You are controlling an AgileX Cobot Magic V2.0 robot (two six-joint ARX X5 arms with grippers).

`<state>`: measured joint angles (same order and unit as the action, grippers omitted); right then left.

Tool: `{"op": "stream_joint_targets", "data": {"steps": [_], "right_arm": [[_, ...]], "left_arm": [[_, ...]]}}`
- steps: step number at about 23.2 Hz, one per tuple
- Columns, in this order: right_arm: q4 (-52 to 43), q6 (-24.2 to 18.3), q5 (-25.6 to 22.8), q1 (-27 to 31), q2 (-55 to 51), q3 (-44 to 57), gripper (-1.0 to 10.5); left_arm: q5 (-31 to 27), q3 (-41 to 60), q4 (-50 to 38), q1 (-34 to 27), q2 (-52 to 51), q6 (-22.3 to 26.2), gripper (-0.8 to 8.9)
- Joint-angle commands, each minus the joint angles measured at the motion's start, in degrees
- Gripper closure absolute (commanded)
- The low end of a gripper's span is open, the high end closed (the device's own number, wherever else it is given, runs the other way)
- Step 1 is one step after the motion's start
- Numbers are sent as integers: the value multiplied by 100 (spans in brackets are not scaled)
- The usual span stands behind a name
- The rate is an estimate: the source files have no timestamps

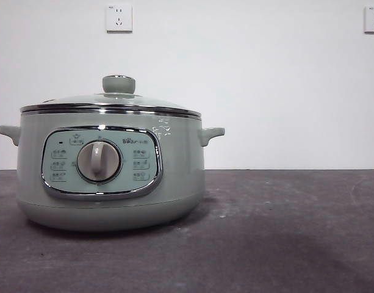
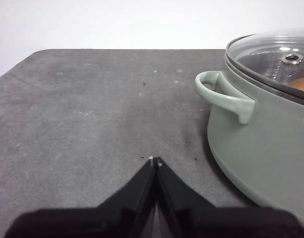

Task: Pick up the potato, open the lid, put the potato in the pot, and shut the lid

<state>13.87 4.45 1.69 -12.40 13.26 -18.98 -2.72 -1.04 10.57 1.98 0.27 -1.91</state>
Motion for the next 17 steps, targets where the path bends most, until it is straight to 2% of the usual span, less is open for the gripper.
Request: {"op": "stream_joint_targets", "data": {"steps": [1,7,17], "right_arm": [[-573,-11,214,374,-492,699,946],[-811,262,286,673,-1117,1576,946],[-345,271,275,678,-1322,1864,946]], "left_arm": [[4,83,-4,-17,-11,59,817],[7,83,-4,-17,-11,59,817],[4,81,-4,-17,-11,59,817]]}}
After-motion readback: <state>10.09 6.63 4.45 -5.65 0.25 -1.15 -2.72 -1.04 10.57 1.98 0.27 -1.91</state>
